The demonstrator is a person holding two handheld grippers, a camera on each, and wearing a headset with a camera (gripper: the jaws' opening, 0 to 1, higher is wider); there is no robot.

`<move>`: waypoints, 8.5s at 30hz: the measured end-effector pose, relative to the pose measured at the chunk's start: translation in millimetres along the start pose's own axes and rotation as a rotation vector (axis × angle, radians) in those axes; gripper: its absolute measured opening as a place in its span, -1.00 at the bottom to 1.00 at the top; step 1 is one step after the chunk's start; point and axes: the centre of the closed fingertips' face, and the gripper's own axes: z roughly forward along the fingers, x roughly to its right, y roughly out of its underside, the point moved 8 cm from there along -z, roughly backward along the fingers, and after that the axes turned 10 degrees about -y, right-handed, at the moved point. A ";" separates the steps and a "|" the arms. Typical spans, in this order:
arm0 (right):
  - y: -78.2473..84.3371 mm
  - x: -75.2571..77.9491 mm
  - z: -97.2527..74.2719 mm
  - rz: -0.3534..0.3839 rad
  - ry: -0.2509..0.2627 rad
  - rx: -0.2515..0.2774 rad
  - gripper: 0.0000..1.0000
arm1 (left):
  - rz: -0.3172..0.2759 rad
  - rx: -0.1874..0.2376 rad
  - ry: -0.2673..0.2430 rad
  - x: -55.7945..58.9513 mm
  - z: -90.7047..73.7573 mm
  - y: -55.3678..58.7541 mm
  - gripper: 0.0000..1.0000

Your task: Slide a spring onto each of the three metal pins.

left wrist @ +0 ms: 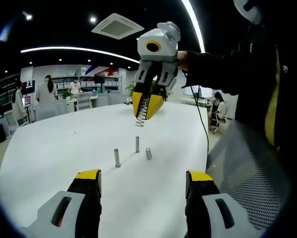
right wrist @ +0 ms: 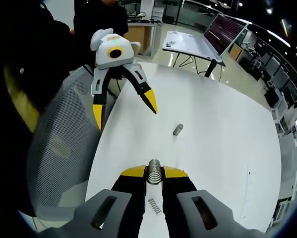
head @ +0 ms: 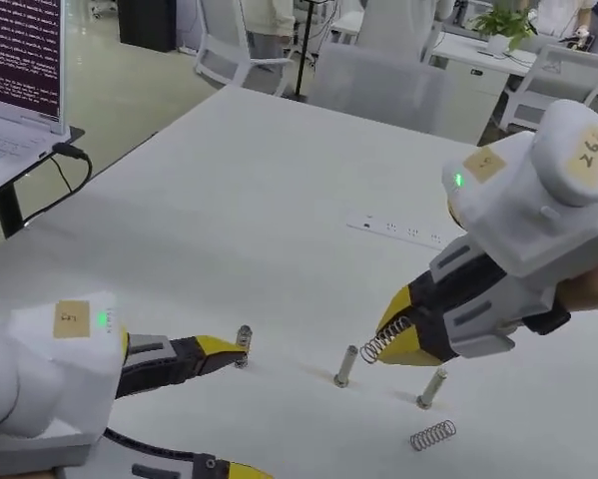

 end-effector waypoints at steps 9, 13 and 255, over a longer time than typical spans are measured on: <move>4.1 26.4 6.2 0.015 0.003 -0.025 -0.83 | -0.015 0.001 -0.070 1.8 -15.0 7.7 0.30; 8.2 38.4 10.8 0.027 -0.002 -0.049 -0.83 | -0.026 0.013 -0.092 2.8 -18.6 6.9 0.29; 118.1 -62.4 -5.1 0.446 0.251 0.326 -0.60 | 0.130 -0.176 0.095 41.1 123.8 -22.8 -0.95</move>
